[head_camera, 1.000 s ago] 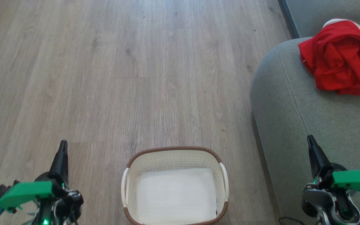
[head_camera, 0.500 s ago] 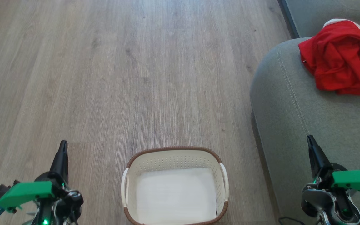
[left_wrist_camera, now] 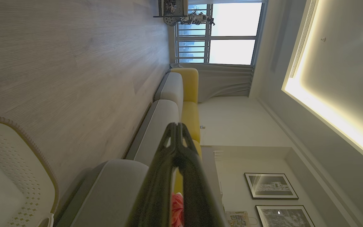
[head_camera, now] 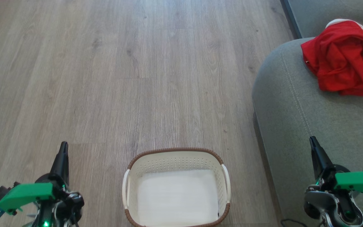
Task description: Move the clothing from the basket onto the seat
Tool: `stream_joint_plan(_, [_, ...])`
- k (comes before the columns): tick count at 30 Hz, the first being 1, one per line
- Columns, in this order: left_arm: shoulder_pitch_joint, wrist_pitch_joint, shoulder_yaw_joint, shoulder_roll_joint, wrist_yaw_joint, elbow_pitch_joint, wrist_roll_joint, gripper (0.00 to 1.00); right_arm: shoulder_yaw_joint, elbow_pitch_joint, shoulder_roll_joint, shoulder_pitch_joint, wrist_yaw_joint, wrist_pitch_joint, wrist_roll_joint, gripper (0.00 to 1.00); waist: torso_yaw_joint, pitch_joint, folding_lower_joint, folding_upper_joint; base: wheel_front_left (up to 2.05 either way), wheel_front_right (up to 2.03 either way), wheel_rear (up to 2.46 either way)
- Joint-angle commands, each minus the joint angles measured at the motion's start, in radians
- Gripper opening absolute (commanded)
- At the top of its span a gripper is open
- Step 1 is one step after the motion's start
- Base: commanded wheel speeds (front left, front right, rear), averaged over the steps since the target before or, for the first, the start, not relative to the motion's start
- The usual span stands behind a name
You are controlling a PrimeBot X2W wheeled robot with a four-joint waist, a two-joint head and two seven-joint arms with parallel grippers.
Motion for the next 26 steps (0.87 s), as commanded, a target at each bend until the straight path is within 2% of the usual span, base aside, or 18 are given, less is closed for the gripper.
stream_joint_plan(1, [-0.049,0.008,0.036,0.006,-0.007,-0.036,-0.003,0.00,0.017,-0.038,-0.014,-0.050,0.000,0.004,0.006,0.00,0.000,0.000,0.0000,0.0000,0.00,0.00,0.00])
stream_joint_plan(26, [-0.049,0.008,0.037,0.005,-0.007,-0.036,-0.002,0.00,0.017,-0.038,-0.014,-0.050,0.000,0.004,0.006,0.00,0.000,0.000,0.0000,0.0000,0.00,0.00,0.00])
